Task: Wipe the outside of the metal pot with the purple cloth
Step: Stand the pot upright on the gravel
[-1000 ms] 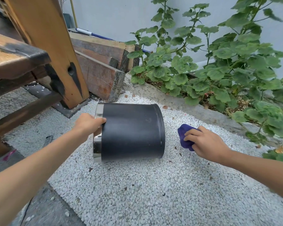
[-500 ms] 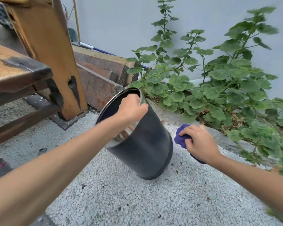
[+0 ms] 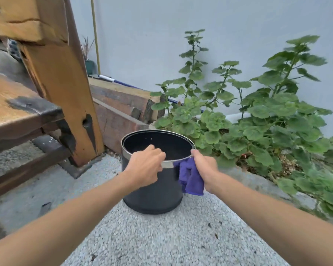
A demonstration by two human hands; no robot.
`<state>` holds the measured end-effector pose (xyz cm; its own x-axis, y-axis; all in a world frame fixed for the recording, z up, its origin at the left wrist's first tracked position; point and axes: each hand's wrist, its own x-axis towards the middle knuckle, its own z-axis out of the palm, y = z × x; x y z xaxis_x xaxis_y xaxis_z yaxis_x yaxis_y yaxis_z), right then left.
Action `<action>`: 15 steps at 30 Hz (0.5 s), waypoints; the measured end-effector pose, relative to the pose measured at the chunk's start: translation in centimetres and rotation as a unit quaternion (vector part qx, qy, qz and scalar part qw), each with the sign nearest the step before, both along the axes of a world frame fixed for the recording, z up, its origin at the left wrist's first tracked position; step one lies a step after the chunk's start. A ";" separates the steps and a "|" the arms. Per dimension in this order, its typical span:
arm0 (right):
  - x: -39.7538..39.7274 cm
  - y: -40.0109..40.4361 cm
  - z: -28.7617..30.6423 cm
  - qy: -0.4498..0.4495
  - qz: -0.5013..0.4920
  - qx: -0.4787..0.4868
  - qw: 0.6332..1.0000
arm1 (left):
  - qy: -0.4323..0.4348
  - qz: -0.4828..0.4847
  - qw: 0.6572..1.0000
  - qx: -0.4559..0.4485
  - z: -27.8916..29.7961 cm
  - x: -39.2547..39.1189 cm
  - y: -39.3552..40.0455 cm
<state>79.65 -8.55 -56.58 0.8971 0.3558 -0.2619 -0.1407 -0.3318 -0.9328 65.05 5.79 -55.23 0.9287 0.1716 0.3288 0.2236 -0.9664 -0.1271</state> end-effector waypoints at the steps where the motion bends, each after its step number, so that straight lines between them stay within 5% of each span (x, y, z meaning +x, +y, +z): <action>1: 0.0 0.0 -0.7 0.027 0.004 -0.018 0.999 | 0.008 -0.002 1.000 -0.002 -0.7 -0.4 0.2; 6: 0.3 -0.1 -2.0 -0.020 0.077 -0.063 0.995 | -0.066 -0.067 0.993 -0.067 -1.9 -3.1 2.2; 9: 0.7 0.6 -1.7 -0.064 0.096 -0.072 0.991 | -0.203 0.075 0.965 -0.147 -1.7 -4.3 4.9; 11: 0.9 1.1 -1.7 -0.103 0.103 -0.117 0.982 | -0.194 0.263 0.899 -0.291 -1.7 -4.3 6.8; 12: 1.1 1.3 -1.7 -0.130 0.107 -0.148 0.975 | -0.150 0.327 0.838 -0.411 -1.6 -4.0 7.2; 14: 1.5 1.6 -1.5 -0.176 0.117 -0.194 0.958 | -0.102 0.348 0.699 -0.616 -1.3 -3.4 6.8; 15: 1.8 1.7 -1.4 -0.191 0.125 -0.201 0.953 | -0.119 0.345 0.679 -0.637 -1.3 -3.2 6.7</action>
<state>81.44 -6.89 -57.94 0.8548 0.5104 -0.0933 0.3135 -0.6512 -0.6911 61.89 12.54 -56.50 0.4294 0.8246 -0.3683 0.5463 0.0876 0.8330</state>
